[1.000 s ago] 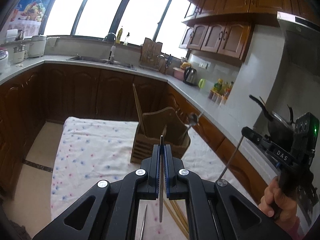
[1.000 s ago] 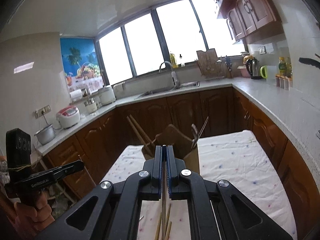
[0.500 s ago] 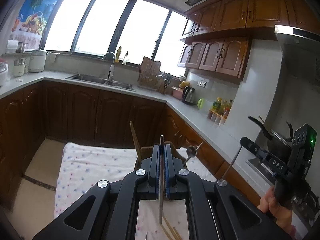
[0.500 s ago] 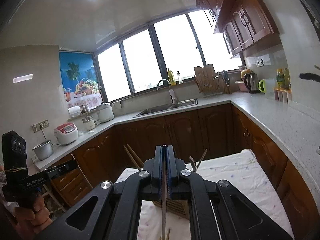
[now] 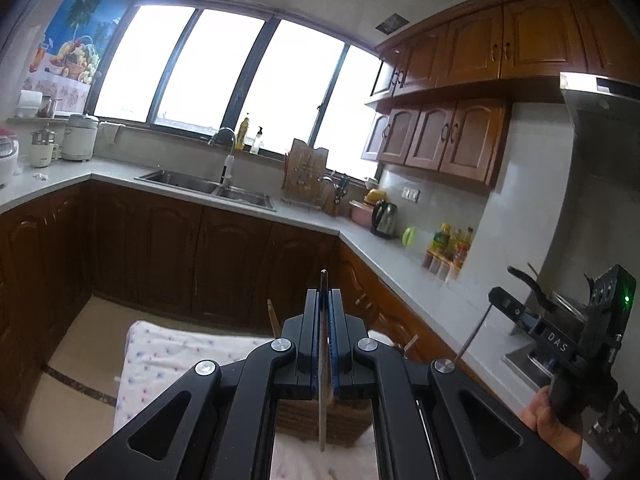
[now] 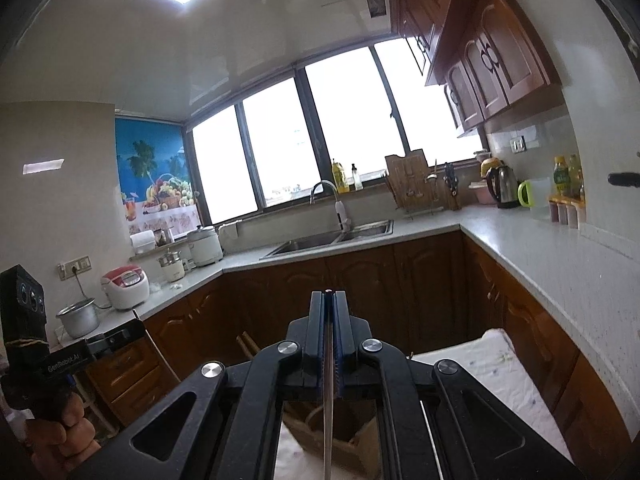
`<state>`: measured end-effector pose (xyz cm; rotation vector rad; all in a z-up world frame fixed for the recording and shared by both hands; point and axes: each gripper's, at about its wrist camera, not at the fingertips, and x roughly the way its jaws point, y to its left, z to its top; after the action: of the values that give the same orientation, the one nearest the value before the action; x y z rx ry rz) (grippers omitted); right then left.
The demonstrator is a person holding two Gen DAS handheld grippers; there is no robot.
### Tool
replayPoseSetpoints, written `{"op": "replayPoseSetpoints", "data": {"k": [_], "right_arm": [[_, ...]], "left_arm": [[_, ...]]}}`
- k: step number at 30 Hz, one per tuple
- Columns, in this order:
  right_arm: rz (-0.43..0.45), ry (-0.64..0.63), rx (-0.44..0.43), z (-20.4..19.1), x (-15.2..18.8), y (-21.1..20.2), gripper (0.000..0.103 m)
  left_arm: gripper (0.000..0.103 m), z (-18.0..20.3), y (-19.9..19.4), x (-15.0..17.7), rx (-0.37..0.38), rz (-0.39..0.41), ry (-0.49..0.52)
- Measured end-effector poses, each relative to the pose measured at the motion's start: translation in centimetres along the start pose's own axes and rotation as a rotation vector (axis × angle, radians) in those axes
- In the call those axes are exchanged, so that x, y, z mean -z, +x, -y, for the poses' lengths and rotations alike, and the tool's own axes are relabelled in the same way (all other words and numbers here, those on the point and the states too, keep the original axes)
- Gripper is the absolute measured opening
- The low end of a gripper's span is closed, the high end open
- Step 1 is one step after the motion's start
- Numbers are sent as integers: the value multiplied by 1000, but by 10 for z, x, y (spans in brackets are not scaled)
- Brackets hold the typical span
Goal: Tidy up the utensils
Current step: 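Lift both metal chopsticks and carry them over the wooden holder, then lower the metal chopsticks into the holder and open both grippers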
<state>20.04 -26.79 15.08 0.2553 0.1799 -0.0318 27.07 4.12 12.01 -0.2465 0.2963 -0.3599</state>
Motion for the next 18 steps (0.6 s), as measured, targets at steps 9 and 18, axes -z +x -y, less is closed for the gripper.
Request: {"op": "replayPoseSetpoints", "data": {"k": [9,18], "right_arm": [[64,-24,26,2,-16,25,4],[65,-9,54,21,9,52,4]], "left_arm": [[2,0,38,-4,-17,66,-5],[2,-5,92,35,-59,59,-30]]}}
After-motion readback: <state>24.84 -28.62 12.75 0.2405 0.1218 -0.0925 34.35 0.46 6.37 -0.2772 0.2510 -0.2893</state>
